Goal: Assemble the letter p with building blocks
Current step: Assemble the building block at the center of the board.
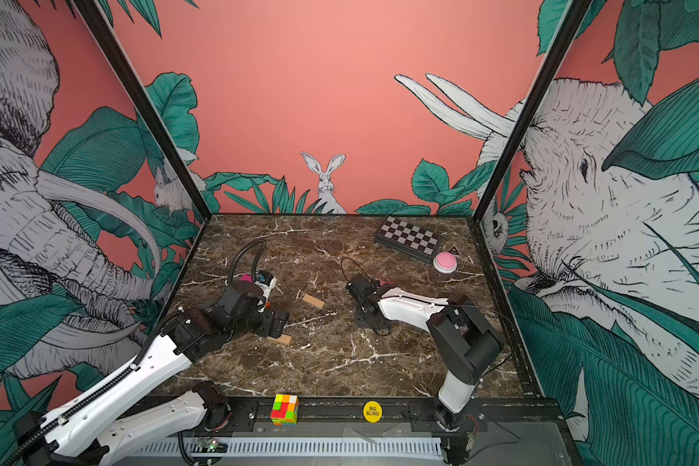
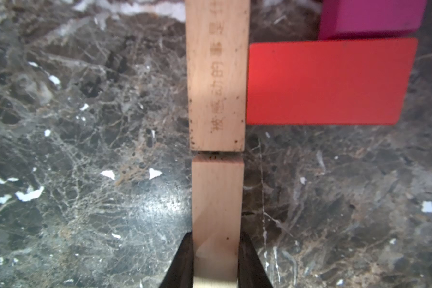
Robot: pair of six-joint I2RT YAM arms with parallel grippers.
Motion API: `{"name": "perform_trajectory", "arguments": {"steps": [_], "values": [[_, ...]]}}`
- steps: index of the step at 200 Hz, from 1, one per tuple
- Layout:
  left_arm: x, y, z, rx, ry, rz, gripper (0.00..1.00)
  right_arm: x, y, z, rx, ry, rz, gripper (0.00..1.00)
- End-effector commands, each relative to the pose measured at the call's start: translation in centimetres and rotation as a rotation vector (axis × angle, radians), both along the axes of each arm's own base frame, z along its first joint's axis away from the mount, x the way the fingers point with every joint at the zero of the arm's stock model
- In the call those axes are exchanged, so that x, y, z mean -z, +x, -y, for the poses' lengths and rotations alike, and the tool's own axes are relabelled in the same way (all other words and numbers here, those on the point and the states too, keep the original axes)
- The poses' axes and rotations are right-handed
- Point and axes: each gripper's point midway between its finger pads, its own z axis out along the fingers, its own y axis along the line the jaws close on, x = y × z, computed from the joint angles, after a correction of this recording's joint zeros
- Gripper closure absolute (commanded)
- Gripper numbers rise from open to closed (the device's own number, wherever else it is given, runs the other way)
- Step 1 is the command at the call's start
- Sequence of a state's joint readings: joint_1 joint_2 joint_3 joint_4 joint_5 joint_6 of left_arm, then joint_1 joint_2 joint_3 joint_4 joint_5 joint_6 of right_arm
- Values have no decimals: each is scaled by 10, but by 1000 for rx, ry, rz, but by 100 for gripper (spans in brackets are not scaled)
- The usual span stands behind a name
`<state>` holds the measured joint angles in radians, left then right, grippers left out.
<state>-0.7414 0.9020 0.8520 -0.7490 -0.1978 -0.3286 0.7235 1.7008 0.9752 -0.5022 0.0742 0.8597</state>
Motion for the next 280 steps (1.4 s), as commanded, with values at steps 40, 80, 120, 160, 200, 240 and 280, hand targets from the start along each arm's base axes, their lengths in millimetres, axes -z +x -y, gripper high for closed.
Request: {"name": "perform_trajectory", "arguments": {"steps": [40,80,120,160,200,240,280], "values": [[-12,5,2,-7,-28,23,1,26,-15,17,-17,-78,-82,87],[-12,5,2,-7,-31,24,1,27,-15,17,-18,-81,-83,87],[-12,5,2,-7,-30,22,1,28,-14,18,-16,-87,-84,87],[-12,5,2,-8,-32,23,1,28,-14,19,-15,-91,-83,87],[-12,5,3,-7,-34,20,1,30,-14,20,-12,-94,-84,86],[-11,5,3,-6,-33,16,1,32,-13,23,-10,-99,-87,86],[-11,5,3,-7,-34,15,1,34,-13,22,-8,-95,-90,86]]}}
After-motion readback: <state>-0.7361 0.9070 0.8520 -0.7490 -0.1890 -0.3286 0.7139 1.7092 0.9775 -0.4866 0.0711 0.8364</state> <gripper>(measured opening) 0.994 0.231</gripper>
